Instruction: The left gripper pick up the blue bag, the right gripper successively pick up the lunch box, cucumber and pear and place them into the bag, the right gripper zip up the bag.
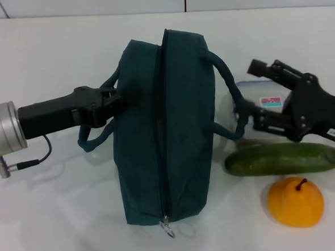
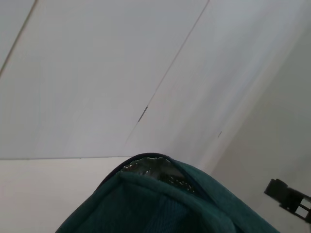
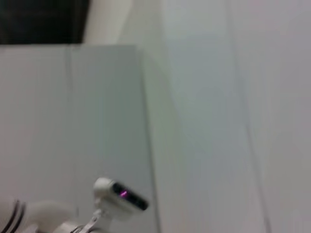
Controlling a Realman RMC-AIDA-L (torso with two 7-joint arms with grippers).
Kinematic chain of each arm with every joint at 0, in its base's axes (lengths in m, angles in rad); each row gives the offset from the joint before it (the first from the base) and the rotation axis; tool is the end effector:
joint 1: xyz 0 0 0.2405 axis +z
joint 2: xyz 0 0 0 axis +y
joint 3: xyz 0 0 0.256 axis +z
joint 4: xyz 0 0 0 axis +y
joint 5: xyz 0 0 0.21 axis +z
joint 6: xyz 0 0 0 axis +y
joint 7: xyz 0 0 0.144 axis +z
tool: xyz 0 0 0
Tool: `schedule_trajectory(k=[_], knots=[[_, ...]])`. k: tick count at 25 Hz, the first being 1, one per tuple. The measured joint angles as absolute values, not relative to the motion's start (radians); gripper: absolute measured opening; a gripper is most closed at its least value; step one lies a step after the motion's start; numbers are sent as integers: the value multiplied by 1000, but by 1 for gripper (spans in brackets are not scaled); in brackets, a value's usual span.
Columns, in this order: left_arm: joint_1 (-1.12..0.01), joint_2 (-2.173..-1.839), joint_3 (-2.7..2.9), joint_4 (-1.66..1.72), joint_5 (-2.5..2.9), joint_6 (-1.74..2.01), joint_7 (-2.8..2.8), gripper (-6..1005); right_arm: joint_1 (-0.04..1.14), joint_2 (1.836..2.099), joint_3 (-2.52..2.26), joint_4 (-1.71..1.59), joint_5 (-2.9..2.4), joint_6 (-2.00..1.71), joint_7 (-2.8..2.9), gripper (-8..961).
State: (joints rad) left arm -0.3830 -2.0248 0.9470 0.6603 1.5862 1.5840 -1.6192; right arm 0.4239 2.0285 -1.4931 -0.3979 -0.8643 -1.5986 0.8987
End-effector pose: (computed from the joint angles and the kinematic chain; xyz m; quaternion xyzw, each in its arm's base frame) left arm -0.2643 0.3073 0.0166 -0.8729 -0.3282 -0.3487 0.0929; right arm 0.2247 0.2922 -0.0269 -0.8648 0.1025 0.4680 0.1503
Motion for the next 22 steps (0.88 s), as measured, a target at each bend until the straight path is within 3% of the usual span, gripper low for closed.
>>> schedule_trajectory(k=[9, 22], knots=[[-394, -2044, 948, 659, 1586, 1584, -1516, 42, 402, 2027, -1566, -160, -512, -1628, 1000, 843], [-406, -2040, 948, 655, 1608, 1576, -1421, 42, 347, 2020, -1560, -39, -391, -1613, 1230, 840]])
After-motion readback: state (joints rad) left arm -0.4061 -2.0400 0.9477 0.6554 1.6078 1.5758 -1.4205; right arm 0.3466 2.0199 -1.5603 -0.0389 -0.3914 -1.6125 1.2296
